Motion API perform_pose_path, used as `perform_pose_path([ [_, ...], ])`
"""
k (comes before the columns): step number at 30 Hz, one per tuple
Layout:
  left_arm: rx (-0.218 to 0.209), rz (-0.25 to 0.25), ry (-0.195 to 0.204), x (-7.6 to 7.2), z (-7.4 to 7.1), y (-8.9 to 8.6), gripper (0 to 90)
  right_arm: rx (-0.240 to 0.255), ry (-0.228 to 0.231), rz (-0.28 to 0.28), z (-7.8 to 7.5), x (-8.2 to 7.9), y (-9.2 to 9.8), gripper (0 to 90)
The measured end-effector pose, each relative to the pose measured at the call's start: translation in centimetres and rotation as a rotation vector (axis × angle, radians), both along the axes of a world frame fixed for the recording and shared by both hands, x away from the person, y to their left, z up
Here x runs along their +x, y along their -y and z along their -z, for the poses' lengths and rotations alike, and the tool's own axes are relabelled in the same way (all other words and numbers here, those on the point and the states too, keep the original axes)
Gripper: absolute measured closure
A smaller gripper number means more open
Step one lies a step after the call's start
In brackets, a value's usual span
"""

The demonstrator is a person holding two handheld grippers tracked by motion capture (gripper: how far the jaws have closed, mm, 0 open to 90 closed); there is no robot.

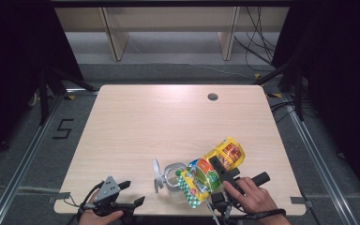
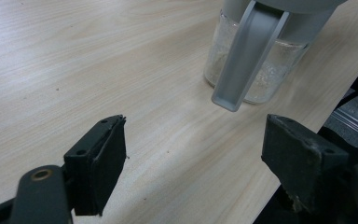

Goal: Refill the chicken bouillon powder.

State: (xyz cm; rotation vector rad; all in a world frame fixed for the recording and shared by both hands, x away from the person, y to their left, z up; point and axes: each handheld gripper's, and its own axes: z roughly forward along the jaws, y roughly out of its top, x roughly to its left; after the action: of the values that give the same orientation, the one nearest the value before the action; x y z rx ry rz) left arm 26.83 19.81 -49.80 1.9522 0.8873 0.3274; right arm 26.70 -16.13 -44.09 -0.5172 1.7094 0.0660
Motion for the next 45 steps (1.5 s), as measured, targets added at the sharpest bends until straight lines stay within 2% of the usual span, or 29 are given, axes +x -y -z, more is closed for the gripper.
perform_pose_path([
  [1,-0.001,0.0,0.0,0.0,0.0,0.0,21.1,-0.027,0.012,-0.01,-0.2,0.0,-0.1,51.9],
  [2,-0.001,0.0,-0.001,0.0,0.0,0.0,21.1,-0.011,0.015,0.006,0.1,-0.1,0.0,51.9],
  [3,-0.003,-0.001,-0.001,0.0,0.0,0.0,21.1,-0.028,0.02,0.002,0.0,-0.1,-0.1,51.9],
  [4,-0.003,-0.002,-0.002,0.0,0.0,0.0,21.1,-0.017,0.02,0.005,0.0,-0.1,0.0,51.9],
  [5,-0.009,-0.008,-0.008,-0.1,0.0,0.1,21.1,-0.081,0.054,0.004,-0.5,-0.1,-0.2,51.9],
  [7,-0.003,-0.007,-0.002,-0.1,0.0,0.1,21.1,-0.107,0.065,0.001,-0.6,-0.1,-0.3,51.9],
  [8,-0.02,-0.019,-0.008,-0.2,0.1,0.2,21.1,-0.112,0.065,0.003,-0.6,-0.1,-0.4,51.9],
  [9,0.011,-0.017,-0.009,-0.1,0.0,0.0,21.1,-0.12,0.068,-0.002,-0.6,-0.1,-0.5,51.9],
  [12,-0.03,-0.023,-0.013,-0.3,0.0,0.4,21.1,-0.138,0.081,-0.009,-0.6,-0.1,-0.7,52.6],
  [13,-0.012,-0.018,-0.012,-0.3,0.0,0.2,21.1,-0.179,0.097,-0.03,-0.8,0.0,-0.8,52.9],
  [14,0.0,-0.006,-0.001,-0.2,-0.1,0.2,21.1,-0.18,0.095,-0.028,-0.8,0.0,-0.8,53.0],
  [16,-0.013,-0.007,0.004,-0.1,0.0,0.3,21.1,-0.156,0.09,-0.026,-0.8,0.0,-0.9,53.1],
  [17,-0.014,-0.013,-0.008,-0.2,-0.1,0.4,21.1,-0.177,0.1,-0.029,-0.9,0.0,-0.9,53.2],
  [18,-0.023,-0.015,-0.007,-0.2,-0.1,0.5,21.1,-0.192,0.083,-0.015,-0.9,-0.2,-1.0,53.6],
  [20,0.004,0.004,0.005,0.0,-0.2,0.4,21.1,-0.193,0.087,-0.018,-0.9,-0.2,-1.0,53.9],
  [21,-0.008,0.005,0.004,0.0,-0.1,0.5,21.1,-0.192,0.086,-0.018,-0.8,-0.2,-0.9,54.2],
  [22,-0.015,0.001,0.001,0.1,-0.1,0.6,21.1,-0.153,0.077,-0.001,-0.6,-0.2,-0.7,54.2],
  [23,0.004,0.004,0.0,0.2,-0.1,0.5,21.1,-0.152,0.08,-0.026,-0.6,0.0,-0.7,54.3],
  [24,-0.021,0.002,0.004,0.2,0.0,0.6,21.1,-0.22,0.103,-0.03,-1.1,-0.1,-1.0,54.3],
  [25,-0.016,0.0,0.0,0.2,0.0,0.6,21.1,-0.225,0.104,-0.033,-1.1,-0.1,-1.0,54.3],
  [26,-0.016,-0.002,-0.002,0.2,-0.1,0.6,21.1,-0.177,0.091,-0.016,-0.8,-0.2,-0.8,54.3],
  [29,-0.001,-0.007,-0.009,0.2,-0.2,0.7,21.1,-0.164,0.102,-0.01,-0.7,-0.3,-0.8,54.4],
  [30,-0.018,-0.006,-0.008,0.2,-0.2,0.9,21.1,-0.196,0.112,-0.024,-0.9,-0.3,-1.0,54.4],
  [33,-0.003,0.01,-0.006,0.3,-0.1,0.9,21.1,-0.214,0.116,-0.021,-1.0,-0.3,-1.0,54.4],
  [36,-0.016,0.011,-0.009,0.3,-0.1,1.0,21.1,-0.198,0.122,-0.025,-1.0,-0.2,-1.0,54.4],
  [39,0.019,0.024,0.006,0.4,-0.2,0.8,21.1,-0.205,0.126,-0.025,-1.1,-0.2,-1.1,54.4],
  [40,-0.011,0.015,-0.006,0.3,-0.2,1.0,21.1,-0.207,0.121,-0.025,-1.1,-0.1,-1.1,54.4],
  [42,-0.002,0.025,0.005,0.4,-0.2,1.0,21.1,-0.215,0.127,-0.032,-1.1,-0.1,-1.3,54.4],
  [45,-0.015,0.014,-0.006,0.3,-0.1,1.1,21.1,-0.225,0.123,-0.037,-1.2,0.0,-1.5,54.4],
])
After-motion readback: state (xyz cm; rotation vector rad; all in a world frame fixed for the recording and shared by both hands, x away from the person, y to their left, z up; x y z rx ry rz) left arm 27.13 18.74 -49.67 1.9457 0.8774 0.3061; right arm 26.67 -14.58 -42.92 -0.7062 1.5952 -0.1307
